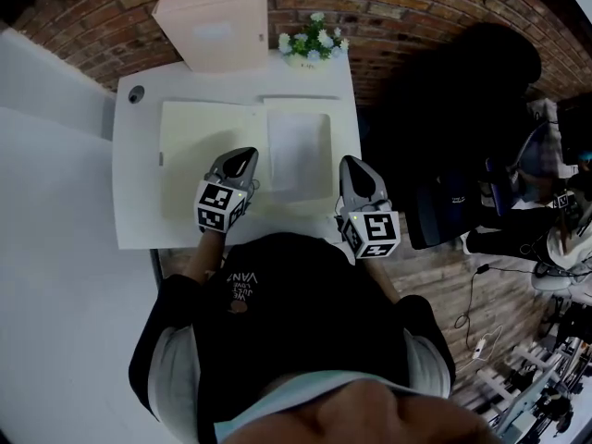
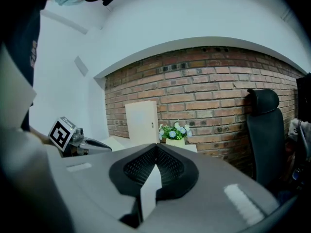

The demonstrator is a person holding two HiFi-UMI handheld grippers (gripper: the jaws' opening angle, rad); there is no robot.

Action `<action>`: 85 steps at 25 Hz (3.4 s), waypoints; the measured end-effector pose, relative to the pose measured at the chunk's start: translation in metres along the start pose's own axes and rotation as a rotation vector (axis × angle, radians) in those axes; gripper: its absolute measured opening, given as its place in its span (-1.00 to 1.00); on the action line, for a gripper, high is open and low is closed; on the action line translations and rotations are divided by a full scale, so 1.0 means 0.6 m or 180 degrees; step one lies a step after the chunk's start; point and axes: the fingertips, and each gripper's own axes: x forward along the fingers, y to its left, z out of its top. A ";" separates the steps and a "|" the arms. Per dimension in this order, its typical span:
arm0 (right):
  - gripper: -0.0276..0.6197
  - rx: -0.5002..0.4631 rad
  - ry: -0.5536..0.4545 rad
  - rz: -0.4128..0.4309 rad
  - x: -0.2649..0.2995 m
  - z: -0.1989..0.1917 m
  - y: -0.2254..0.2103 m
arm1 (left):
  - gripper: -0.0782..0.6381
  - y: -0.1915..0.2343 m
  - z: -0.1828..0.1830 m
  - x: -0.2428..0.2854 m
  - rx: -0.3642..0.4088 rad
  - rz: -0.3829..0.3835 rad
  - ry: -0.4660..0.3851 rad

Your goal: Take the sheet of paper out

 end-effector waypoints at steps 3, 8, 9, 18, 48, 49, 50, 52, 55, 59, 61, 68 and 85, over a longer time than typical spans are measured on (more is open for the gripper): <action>-0.92 0.0021 0.0044 0.0084 0.009 -0.007 -0.004 | -0.78 0.001 -0.011 0.010 -0.0059 0.0056 0.0059; -0.92 0.0015 0.0098 0.0174 0.019 -0.014 -0.015 | -0.78 0.001 -0.032 0.028 -0.0175 0.0120 0.0186; -0.92 0.0010 0.0107 0.0195 0.021 -0.016 -0.016 | -0.78 0.002 -0.035 0.031 -0.0193 0.0141 0.0199; -0.92 0.0056 0.0157 0.0287 0.030 -0.025 -0.024 | -0.78 -0.006 -0.064 0.074 -0.0502 0.0076 0.0442; -0.92 0.0168 0.0135 0.0256 0.020 -0.040 -0.051 | -0.16 -0.024 -0.169 0.132 -0.2096 -0.0129 0.1259; -0.92 0.0175 0.0135 0.0254 0.020 -0.041 -0.052 | -0.16 -0.025 -0.169 0.133 -0.2136 -0.0142 0.1249; -0.92 0.0181 0.0132 0.0253 0.021 -0.041 -0.053 | -0.16 -0.026 -0.168 0.133 -0.2165 -0.0157 0.1241; -0.92 0.0189 0.0122 0.0251 0.022 -0.041 -0.057 | -0.16 -0.031 -0.168 0.136 -0.2200 -0.0179 0.1241; -0.92 0.0198 0.0119 0.0257 0.023 -0.041 -0.060 | -0.16 -0.035 -0.170 0.139 -0.2235 -0.0165 0.1242; -0.92 0.0208 0.0124 0.0262 0.023 -0.044 -0.064 | -0.28 -0.030 -0.175 0.138 -0.2366 -0.0095 0.1218; -0.92 0.0219 0.0135 0.0274 0.025 -0.045 -0.063 | -0.49 -0.028 -0.183 0.136 -0.2349 -0.0028 0.1264; -0.92 0.0230 0.0140 0.0275 0.025 -0.045 -0.063 | -0.77 -0.026 -0.190 0.135 -0.2259 0.0008 0.1357; -0.92 0.0163 0.0133 0.0442 0.039 -0.038 -0.012 | -0.78 0.018 -0.159 0.066 -0.1823 0.0095 0.1157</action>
